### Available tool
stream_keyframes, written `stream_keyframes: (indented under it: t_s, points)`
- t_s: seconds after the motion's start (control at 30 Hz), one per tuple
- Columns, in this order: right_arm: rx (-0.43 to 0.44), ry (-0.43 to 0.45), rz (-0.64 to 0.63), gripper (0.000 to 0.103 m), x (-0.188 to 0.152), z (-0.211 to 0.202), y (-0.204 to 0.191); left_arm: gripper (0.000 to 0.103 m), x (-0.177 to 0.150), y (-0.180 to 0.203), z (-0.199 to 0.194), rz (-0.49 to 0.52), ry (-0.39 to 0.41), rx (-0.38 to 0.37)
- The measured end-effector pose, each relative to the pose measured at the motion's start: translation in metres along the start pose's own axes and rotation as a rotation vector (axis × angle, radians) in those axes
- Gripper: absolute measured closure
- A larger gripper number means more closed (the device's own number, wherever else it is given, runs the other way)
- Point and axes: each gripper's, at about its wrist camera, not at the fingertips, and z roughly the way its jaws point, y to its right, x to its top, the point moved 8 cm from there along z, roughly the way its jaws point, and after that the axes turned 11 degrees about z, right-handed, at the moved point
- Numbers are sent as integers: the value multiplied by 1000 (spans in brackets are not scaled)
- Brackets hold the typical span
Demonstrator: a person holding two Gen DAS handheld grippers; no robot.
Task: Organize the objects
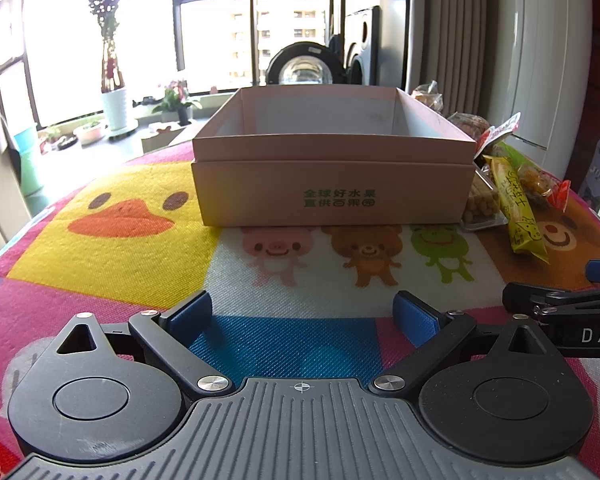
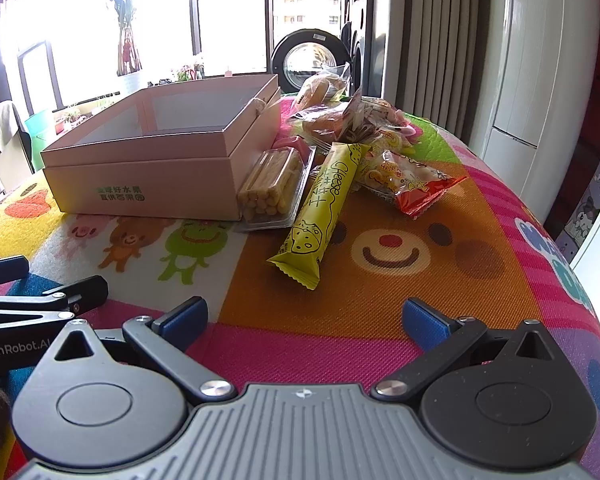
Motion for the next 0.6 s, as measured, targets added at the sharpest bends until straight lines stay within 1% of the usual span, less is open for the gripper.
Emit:
stream_keyframes:
  t_s: [0.6]
  points:
    - [-17, -62, -9, 0, 3, 3, -1, 3, -1, -3, -3, -5, 2, 5]
